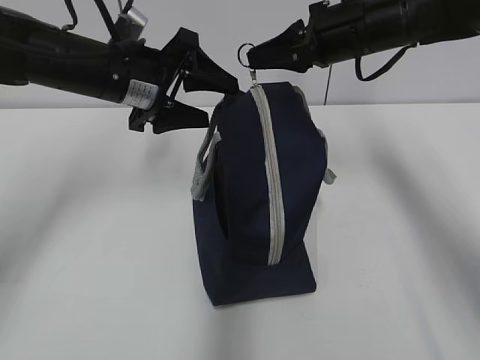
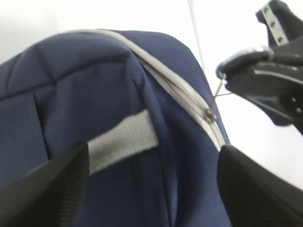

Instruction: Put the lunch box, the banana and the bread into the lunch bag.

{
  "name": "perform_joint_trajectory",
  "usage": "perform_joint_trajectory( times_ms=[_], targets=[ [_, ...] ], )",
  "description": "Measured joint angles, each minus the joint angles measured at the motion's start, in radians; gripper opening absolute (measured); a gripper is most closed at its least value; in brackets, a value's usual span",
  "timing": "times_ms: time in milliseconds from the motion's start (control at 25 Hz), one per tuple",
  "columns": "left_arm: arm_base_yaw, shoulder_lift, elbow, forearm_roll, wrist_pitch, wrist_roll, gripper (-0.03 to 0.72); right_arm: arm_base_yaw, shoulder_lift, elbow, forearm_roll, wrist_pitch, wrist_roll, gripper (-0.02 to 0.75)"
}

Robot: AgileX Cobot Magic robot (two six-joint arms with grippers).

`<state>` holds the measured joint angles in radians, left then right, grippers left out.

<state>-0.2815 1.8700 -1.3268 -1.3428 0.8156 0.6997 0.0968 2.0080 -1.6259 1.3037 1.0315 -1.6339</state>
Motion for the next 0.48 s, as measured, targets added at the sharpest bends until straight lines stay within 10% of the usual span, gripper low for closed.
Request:
perform_joint_trajectory(
  times_ms=[480],
  targets=[
    [0.000, 0.050, -0.054, 0.026, -0.029, -0.032, 0.393, 0.000, 0.000, 0.000, 0.000, 0.002, 0.000, -0.016]
  ],
)
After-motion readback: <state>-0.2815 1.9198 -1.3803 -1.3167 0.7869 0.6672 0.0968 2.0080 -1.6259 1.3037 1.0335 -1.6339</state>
